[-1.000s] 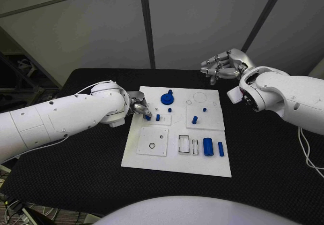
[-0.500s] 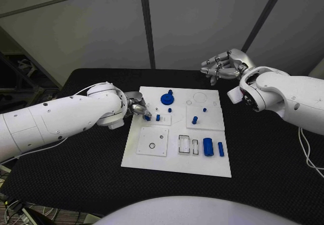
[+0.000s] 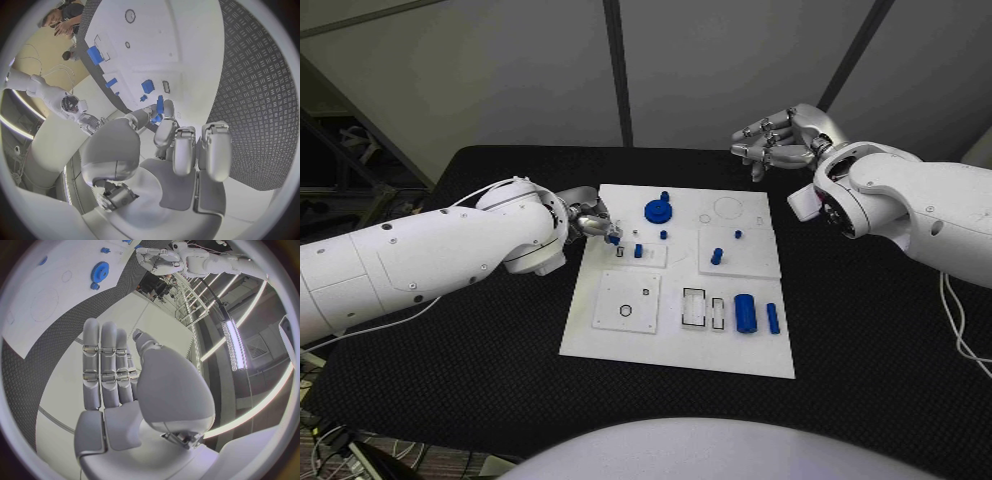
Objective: Assemble the parts on the task board
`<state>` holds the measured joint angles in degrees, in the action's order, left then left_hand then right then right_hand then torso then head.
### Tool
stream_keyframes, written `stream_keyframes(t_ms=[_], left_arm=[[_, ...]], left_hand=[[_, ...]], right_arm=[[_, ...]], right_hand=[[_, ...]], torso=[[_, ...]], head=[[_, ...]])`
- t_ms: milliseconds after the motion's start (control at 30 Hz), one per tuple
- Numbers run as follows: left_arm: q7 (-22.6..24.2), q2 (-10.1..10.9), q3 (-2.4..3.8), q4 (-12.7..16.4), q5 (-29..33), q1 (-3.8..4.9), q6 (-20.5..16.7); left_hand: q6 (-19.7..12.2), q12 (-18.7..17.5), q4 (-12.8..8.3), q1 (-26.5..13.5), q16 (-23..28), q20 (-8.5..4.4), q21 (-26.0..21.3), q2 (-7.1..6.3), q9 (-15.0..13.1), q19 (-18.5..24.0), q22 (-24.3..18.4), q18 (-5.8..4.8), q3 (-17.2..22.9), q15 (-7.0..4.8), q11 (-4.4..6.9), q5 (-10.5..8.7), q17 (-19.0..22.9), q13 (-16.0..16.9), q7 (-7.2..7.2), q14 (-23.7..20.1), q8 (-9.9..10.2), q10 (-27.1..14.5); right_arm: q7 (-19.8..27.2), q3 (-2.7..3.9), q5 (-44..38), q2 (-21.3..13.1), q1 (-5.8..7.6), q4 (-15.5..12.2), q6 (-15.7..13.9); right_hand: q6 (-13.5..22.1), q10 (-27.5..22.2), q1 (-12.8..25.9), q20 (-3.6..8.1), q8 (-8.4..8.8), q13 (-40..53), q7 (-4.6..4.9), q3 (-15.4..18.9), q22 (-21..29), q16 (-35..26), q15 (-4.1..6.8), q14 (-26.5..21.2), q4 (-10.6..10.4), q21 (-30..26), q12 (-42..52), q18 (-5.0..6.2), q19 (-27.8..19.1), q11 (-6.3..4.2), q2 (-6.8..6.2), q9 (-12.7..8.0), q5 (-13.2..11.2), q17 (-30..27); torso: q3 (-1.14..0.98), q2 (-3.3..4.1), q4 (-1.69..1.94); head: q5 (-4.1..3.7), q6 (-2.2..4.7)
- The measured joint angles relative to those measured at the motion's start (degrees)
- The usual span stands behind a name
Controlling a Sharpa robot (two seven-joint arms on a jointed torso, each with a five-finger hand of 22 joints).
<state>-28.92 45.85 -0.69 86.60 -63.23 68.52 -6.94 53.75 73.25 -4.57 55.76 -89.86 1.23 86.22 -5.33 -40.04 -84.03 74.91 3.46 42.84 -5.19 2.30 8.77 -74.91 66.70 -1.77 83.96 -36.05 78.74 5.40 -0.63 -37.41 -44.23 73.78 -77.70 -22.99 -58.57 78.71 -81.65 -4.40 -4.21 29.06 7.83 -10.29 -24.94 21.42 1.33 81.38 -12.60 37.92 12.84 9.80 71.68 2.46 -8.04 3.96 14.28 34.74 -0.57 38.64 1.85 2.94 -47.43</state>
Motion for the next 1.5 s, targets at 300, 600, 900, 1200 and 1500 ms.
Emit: stream_keyframes(t_ms=[300, 600, 900, 1200, 1500], left_arm=[[-0.25, -0.46, -0.02, -0.08, -1.76, -0.94, -1.84], [-0.39, -0.53, -0.03, 0.54, -4.44, -2.09, -3.27], [-0.42, -0.08, -0.04, 1.73, -6.94, -3.00, -5.05], [-0.47, 0.00, -0.03, 2.03, -8.29, -3.91, -5.59], [-0.49, -0.17, 0.02, 1.82, -9.31, -4.26, -5.76]], left_hand=[[0.00, -0.28, 0.00, 0.00, 0.00, 0.00, 0.00, 0.00, 0.01, 0.00, 0.00, 0.00, 0.00, 0.01, -0.09, -0.16, 0.00, -0.08, -0.02, 0.00, 0.05, 0.08], [-0.01, -0.28, -0.01, 0.00, 0.00, 0.00, 0.00, 0.00, 0.02, 0.00, 0.00, 0.00, 0.00, 0.10, -0.11, -0.34, 0.00, -0.09, -0.20, 0.07, -0.13, 0.09], [-0.02, -0.28, -0.01, 0.00, 0.00, 0.00, 0.00, 0.00, -0.03, 0.00, 0.00, 0.00, 0.00, 0.18, -0.21, -0.14, 0.00, -0.08, -0.21, -0.01, -0.13, 0.01], [-0.11, -0.28, -0.01, 0.00, 0.00, 0.00, 0.00, 0.00, -0.03, 0.00, 0.00, 0.00, 0.00, 0.19, -0.23, -0.14, 0.00, -0.15, -0.31, -0.01, -0.13, 0.01], [-0.11, -0.28, 0.16, -0.01, 0.00, 0.00, 0.00, 0.01, -0.02, 0.00, 0.00, 0.00, 0.17, 0.20, -0.30, -0.15, 0.00, -0.28, -0.33, -0.01, -0.11, 0.07]], right_arm=[[0.00, 0.00, 0.00, -0.08, 0.00, -0.04, 0.00], [0.00, 0.00, 0.00, -0.10, 0.00, -0.05, 0.02], [0.00, 0.00, 0.00, -0.08, 0.00, 0.00, 0.06], [0.01, 0.00, 0.00, -0.07, -0.01, -0.01, 0.23], [0.01, 0.00, 0.00, -0.07, -0.02, -0.01, 0.36]], right_hand=[[0.00, 0.00, 0.00, 0.00, 0.00, 0.01, 0.00, 0.00, 0.00, 0.00, 0.00, 0.00, 0.00, 0.00, 0.00, -0.01, 0.00, 0.00, 0.00, 0.00, 0.00, 0.05], [0.00, 0.00, 0.00, 0.00, 0.00, 0.01, 0.00, 0.00, 0.01, 0.00, 0.00, 0.00, 0.00, 0.00, 0.00, 0.00, 0.00, 0.00, 0.00, 0.00, 0.23, 0.04], [0.00, 0.00, 0.00, 0.00, 0.00, 0.01, 0.00, 0.00, 0.01, 0.00, 0.00, 0.00, 0.00, 0.00, 0.00, 0.00, 0.00, 0.00, 0.00, 0.00, 0.22, 0.03], [0.00, 0.00, 0.17, 0.00, 0.00, 0.08, 0.00, 0.00, -0.04, 0.00, 0.00, 0.00, 0.00, 0.00, 0.00, 0.00, 0.00, 0.00, 0.17, 0.00, 0.22, 0.10], [0.00, 0.00, 0.23, 0.00, 0.00, 0.07, 0.00, 0.00, -0.04, 0.00, 0.00, 0.00, 0.00, 0.00, 0.00, 0.00, 0.00, 0.00, 0.23, 0.00, 0.21, 0.10]], torso=[[0.00, 0.05, -0.10], [0.02, 0.06, -0.09], [0.04, 0.05, -0.03], [0.03, 0.04, -0.04], [0.01, 0.03, -0.05]], head=[[0.10, -0.07], [-0.03, -0.20], [0.13, -0.33], [0.06, -0.31], [0.09, -0.43]])
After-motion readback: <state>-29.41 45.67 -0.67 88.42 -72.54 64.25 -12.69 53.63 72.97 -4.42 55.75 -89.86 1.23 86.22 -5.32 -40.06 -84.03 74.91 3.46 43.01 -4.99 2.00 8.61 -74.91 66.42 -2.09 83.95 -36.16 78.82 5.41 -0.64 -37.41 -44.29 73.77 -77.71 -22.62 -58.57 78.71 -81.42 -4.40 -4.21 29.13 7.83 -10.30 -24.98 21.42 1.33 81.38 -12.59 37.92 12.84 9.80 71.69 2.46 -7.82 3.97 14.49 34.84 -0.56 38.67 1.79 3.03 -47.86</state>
